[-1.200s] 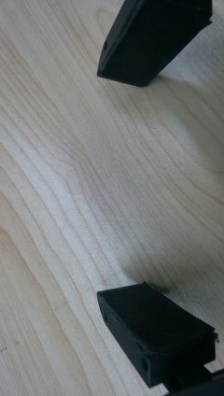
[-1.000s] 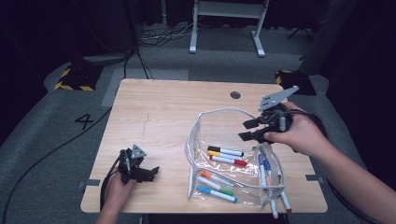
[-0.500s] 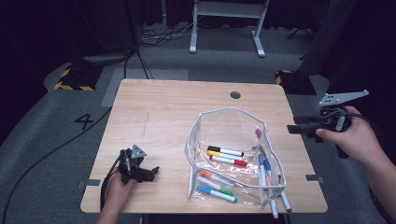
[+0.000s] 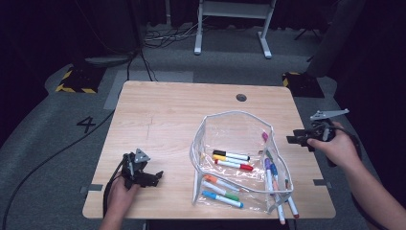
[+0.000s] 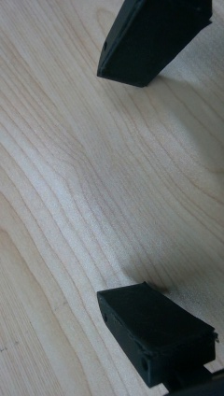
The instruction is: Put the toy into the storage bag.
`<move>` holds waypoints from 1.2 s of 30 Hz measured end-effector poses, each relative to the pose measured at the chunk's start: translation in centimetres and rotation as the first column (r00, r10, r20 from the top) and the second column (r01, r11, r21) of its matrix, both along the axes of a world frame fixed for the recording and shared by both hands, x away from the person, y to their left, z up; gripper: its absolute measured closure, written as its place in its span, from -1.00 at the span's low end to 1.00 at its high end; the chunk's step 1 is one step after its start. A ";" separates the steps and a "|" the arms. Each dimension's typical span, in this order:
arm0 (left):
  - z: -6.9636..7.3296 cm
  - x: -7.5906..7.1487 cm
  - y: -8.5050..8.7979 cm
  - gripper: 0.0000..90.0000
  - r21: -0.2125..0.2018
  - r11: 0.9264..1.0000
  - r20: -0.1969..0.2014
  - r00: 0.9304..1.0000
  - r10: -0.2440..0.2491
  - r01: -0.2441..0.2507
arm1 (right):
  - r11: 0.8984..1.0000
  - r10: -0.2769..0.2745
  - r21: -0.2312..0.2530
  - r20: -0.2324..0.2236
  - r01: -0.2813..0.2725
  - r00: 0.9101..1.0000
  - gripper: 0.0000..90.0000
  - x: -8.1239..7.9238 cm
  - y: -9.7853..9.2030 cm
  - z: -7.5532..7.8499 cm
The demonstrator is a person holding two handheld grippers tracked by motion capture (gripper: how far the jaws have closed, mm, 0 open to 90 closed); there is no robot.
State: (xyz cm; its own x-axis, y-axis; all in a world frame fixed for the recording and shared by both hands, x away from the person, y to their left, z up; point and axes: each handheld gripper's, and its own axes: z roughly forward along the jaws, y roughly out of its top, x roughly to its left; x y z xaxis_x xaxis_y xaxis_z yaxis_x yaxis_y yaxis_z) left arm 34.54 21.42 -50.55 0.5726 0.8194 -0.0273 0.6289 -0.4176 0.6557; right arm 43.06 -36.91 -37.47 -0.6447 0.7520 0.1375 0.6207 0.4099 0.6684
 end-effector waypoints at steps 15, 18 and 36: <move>0.0 0.0 0.0 -1.00 0.001 1.000 -0.001 1.000 0.000 0.000 | 0.998 -0.023 -0.053 -0.090 0.018 0.996 0.13 3.1 1.6 -9.2; 0.0 0.0 0.0 -1.00 0.001 1.000 -0.001 1.000 0.000 0.000 | 0.997 -0.028 -0.071 -0.088 0.022 0.996 0.13 3.3 1.8 -9.6; 0.0 0.0 0.0 -1.00 0.001 1.000 -0.002 1.000 0.000 0.000 | 0.967 -0.076 -0.251 -0.109 0.047 0.991 0.70 4.2 2.7 -9.6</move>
State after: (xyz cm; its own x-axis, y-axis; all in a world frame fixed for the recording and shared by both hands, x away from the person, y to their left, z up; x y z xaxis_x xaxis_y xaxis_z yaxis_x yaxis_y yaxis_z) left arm 34.54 21.42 -50.54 0.5728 0.8192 -0.0275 0.6298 -0.4184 0.6544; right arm 47.25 -34.21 -47.07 -0.5868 0.8096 0.0133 0.7173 0.5121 0.4724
